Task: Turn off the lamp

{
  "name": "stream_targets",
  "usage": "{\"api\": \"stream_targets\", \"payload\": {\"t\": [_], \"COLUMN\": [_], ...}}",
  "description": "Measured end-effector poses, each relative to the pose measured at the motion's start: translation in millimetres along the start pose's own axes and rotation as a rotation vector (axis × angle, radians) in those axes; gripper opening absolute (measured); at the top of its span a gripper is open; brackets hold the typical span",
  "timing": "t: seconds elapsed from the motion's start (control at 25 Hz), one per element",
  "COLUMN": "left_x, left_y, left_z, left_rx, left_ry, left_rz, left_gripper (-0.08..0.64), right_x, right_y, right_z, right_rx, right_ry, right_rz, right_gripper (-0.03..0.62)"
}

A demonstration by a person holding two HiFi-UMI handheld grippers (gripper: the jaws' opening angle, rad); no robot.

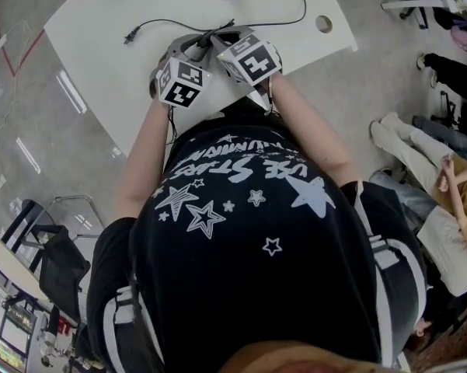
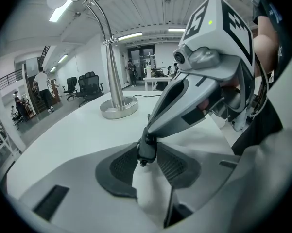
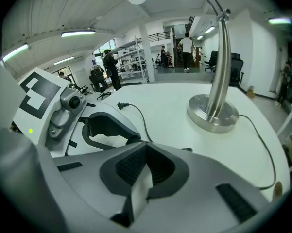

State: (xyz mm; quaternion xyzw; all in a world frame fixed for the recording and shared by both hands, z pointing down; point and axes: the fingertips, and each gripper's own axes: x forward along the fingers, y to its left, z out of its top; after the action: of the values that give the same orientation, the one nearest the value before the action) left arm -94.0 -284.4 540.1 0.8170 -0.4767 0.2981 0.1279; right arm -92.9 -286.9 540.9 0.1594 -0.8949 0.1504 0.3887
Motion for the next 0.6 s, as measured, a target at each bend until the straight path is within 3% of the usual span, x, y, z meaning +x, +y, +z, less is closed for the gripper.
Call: {"api": "stream_targets", "payload": {"t": [0.24, 0.6], "left_x": [-2, -23], "left_y": [2, -2], "left_z": [-4, -2], "left_rx": [-0.021, 0.028], "left_ry": [-0.006, -0.047], "left_rz": [-0.004, 0.000], "left_gripper": [0.135, 0.135], "right_x": [-5, -33], "right_y": [0, 2], "right_z": [-2, -15], "right_rx": [0.068, 0.156], "right_ry": [-0.038, -0.092], "right_rz": [-0.013, -0.081], "right_gripper": [0.005, 0.005]}}
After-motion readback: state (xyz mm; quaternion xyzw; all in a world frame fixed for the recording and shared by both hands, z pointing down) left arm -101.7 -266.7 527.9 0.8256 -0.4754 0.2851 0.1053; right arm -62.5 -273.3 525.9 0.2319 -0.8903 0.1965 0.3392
